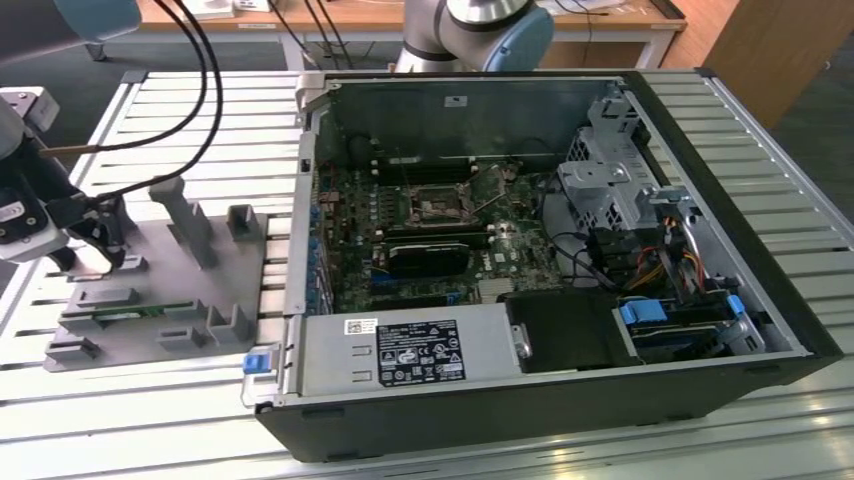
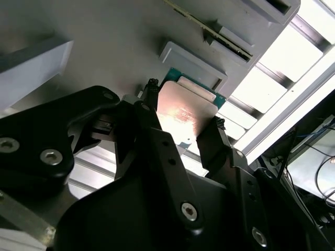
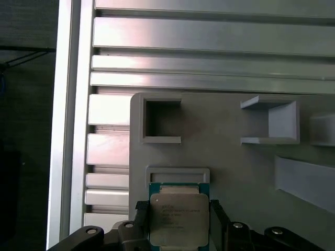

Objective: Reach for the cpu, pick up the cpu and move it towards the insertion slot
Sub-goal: 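Pick up the cpu and move it towards the insertion slot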

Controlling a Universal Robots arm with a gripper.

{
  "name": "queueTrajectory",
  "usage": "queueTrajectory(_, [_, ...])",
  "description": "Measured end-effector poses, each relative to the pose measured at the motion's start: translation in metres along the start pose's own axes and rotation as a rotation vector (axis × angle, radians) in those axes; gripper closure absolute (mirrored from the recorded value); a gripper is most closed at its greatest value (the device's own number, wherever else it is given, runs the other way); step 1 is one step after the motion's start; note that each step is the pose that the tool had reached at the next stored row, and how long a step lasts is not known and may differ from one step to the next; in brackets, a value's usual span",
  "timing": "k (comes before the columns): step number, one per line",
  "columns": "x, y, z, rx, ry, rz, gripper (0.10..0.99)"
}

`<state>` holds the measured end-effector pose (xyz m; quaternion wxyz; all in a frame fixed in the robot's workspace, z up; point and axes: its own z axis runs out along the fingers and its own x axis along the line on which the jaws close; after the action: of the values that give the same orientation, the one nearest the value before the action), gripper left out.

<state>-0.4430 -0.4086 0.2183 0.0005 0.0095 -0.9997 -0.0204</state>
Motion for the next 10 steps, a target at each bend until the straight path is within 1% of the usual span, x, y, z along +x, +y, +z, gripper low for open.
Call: queueTrajectory(10, [0.0,0.0006,-0.0106,0.0,-0.0002,0.0,0.541])
